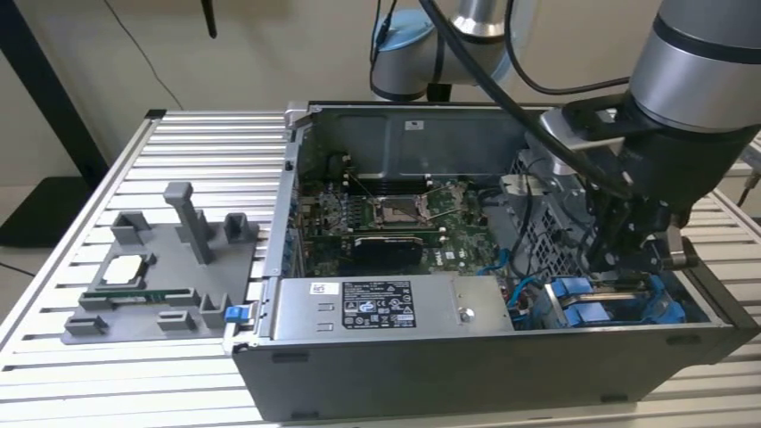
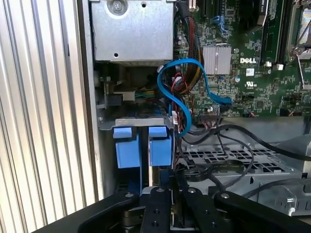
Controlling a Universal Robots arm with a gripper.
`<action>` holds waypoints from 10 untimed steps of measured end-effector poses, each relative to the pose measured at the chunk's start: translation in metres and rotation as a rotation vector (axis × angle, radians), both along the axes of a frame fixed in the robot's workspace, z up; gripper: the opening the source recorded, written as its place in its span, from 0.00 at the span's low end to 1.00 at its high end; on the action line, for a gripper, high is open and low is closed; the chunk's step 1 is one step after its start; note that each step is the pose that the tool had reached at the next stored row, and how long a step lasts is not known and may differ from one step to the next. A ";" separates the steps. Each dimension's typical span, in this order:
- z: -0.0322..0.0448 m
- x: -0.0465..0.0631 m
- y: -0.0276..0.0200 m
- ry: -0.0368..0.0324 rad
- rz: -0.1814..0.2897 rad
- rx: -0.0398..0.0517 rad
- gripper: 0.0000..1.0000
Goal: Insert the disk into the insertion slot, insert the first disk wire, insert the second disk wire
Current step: 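Insert the second disk wire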
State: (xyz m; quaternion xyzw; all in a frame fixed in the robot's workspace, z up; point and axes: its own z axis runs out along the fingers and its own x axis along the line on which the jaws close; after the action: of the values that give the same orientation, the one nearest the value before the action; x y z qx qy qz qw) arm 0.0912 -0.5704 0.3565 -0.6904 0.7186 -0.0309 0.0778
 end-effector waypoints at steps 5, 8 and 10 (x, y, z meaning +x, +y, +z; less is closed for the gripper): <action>-0.0035 0.004 0.0000 -0.0066 0.000 -0.0034 0.00; -0.0054 0.008 -0.0001 -0.0080 0.000 -0.0076 0.00; -0.0064 0.010 -0.0002 -0.0088 0.000 -0.0100 0.00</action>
State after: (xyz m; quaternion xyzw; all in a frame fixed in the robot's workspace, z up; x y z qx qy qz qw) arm 0.1015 -0.5706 0.3501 -0.6908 0.7179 -0.0375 0.0775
